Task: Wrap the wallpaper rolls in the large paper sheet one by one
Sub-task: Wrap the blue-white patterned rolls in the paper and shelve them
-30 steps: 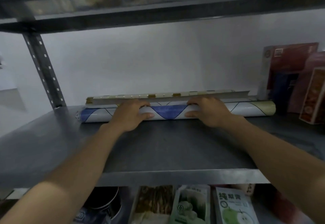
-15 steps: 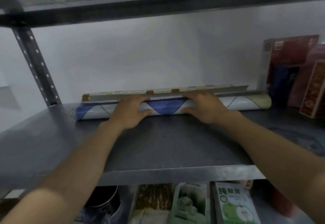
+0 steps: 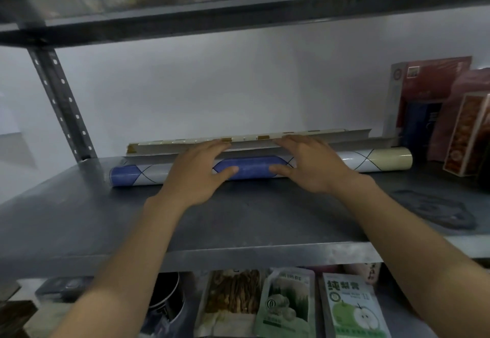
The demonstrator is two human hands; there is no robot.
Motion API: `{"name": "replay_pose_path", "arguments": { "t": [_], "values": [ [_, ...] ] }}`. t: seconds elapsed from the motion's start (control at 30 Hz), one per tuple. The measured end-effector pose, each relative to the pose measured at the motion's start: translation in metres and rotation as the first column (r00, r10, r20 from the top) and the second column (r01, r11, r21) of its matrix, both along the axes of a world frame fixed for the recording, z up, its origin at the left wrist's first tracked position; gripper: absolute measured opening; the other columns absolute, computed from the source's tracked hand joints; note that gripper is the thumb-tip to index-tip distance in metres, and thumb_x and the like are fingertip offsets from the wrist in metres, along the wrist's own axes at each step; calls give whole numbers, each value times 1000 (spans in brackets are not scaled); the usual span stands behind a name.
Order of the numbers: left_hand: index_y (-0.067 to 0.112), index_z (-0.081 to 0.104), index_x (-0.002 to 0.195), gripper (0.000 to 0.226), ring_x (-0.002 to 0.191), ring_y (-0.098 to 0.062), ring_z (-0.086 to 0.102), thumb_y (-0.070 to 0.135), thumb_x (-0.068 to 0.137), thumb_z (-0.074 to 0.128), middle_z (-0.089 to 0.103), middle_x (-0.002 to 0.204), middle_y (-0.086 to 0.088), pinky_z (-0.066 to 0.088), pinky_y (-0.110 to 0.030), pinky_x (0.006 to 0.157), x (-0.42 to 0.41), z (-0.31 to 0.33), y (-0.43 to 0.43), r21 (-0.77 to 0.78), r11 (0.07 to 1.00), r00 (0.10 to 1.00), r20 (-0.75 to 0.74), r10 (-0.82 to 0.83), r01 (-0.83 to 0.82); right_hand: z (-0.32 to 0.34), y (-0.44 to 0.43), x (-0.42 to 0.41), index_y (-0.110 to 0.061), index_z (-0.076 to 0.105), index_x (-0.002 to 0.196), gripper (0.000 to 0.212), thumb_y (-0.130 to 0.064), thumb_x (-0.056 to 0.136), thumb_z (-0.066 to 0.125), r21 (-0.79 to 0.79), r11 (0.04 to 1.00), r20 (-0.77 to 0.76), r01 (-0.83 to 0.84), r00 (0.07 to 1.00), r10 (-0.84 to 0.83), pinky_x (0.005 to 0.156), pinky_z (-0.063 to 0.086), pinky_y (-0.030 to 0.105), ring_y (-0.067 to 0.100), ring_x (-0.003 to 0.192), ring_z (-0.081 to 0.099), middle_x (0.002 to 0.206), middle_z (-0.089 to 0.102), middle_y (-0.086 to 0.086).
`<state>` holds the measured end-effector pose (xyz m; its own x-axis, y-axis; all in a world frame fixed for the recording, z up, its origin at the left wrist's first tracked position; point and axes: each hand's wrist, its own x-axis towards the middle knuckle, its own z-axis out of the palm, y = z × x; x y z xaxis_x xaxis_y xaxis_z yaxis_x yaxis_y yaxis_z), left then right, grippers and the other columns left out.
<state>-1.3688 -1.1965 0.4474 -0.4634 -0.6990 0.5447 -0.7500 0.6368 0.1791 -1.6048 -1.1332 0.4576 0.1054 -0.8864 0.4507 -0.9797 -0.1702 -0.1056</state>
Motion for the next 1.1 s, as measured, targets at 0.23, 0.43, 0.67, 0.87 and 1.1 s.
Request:
{"name": "replay_pose_path", "arguments": {
  "t": [0.23, 0.43, 0.67, 0.87, 1.1],
  "values": [
    [27, 45, 141, 59, 136, -15, 36, 52, 88, 55, 40, 149, 5, 28, -36, 113, 10, -10, 40, -23, 997, 993, -96, 69, -71, -7, 29, 4, -23, 33, 147, 68, -54, 90, 52, -92, 995, 148, 23, 989, -9, 112, 24, 35, 20, 140, 31, 152, 36, 2],
    [30, 44, 140, 59, 136, -12, 35, 54, 87, 55, 40, 149, 8, 27, -32, 112, 27, -21, 79, -6, 992, 964, -240, 119, -124, -22, 57, 3, -18, 35, 147, 70, -53, 89, 55, -156, 986, 256, 65, 966, -23, 113, 27, 35, 22, 138, 33, 151, 38, 4],
    [35, 38, 143, 64, 139, -3, 22, 59, 85, 48, 31, 152, 14, 17, -27, 114, 44, -36, 133, 72, 989, 953, -267, 140, -126, -34, 112, 19, -23, 33, 147, 71, -54, 87, 55, -202, 974, 384, 101, 923, -16, 114, 21, 29, 18, 140, 28, 151, 37, 0],
    [26, 45, 140, 63, 136, -13, 37, 54, 85, 54, 41, 147, 8, 27, -28, 109, 68, -58, 181, 79, 988, 927, -343, 153, -134, -58, 168, 40, -21, 35, 147, 71, -53, 87, 57, -229, 961, 437, 155, 899, -41, 115, 27, 37, 20, 139, 32, 149, 39, 5],
    [21, 49, 138, 58, 131, -12, 38, 48, 87, 55, 49, 141, 2, 28, -29, 108, 84, -91, 229, 138, 983, 935, -315, 160, -121, -88, 213, 65, -19, 33, 147, 72, -55, 88, 50, -153, 982, 383, 113, 922, -47, 114, 26, 36, 20, 137, 34, 147, 41, 4]
  ]
}}
